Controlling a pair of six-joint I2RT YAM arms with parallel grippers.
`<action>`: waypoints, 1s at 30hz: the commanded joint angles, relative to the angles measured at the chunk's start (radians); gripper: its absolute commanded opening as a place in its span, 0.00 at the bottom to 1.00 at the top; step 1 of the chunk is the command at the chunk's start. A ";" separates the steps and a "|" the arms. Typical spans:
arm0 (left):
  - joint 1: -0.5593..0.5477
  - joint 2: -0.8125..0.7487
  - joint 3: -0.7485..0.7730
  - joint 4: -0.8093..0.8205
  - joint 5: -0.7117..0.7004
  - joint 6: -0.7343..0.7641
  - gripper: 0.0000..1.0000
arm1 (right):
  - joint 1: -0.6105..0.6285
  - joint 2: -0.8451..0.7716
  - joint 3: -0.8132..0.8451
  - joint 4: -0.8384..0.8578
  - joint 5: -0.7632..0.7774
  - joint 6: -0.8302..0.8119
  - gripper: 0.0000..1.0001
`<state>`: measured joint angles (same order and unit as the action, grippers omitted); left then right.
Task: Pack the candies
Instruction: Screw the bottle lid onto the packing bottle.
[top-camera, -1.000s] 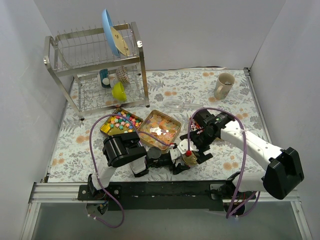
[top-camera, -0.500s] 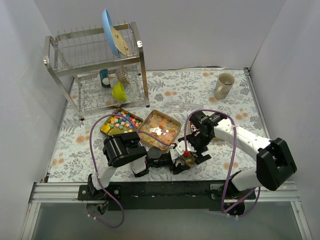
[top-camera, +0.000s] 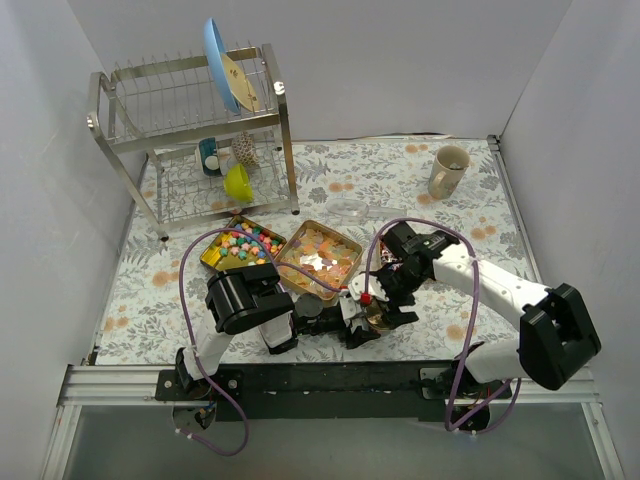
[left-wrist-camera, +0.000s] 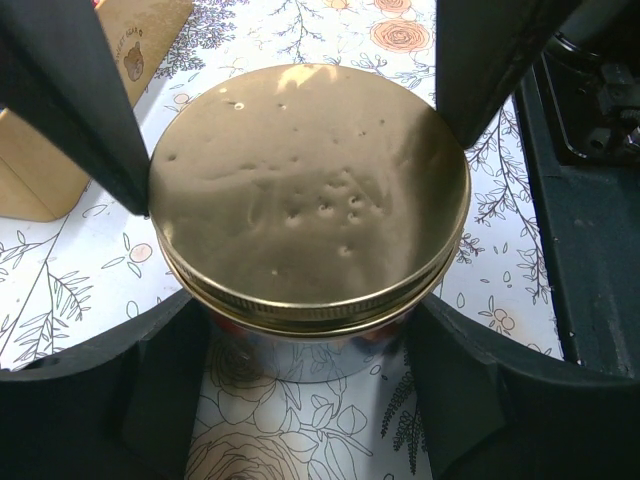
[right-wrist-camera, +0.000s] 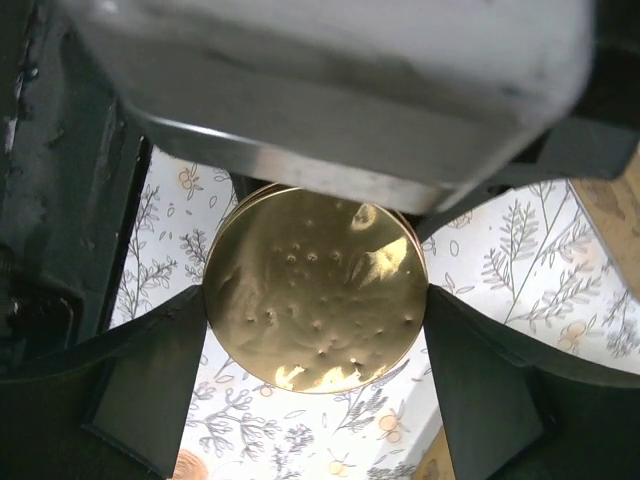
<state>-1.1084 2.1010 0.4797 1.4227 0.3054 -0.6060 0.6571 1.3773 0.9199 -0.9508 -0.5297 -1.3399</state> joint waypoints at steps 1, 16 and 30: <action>0.019 0.093 -0.053 0.124 -0.052 -0.009 0.00 | 0.009 -0.075 -0.078 0.119 0.000 0.299 0.71; 0.018 0.086 -0.055 0.117 -0.048 0.005 0.00 | 0.091 -0.098 -0.107 0.215 0.217 0.680 0.76; 0.018 0.100 -0.052 0.127 -0.025 0.006 0.00 | 0.076 -0.259 0.011 -0.008 0.256 0.668 0.98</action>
<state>-1.1065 2.1010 0.4801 1.4227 0.3103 -0.6044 0.7410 1.1839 0.8818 -0.8837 -0.2916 -0.7010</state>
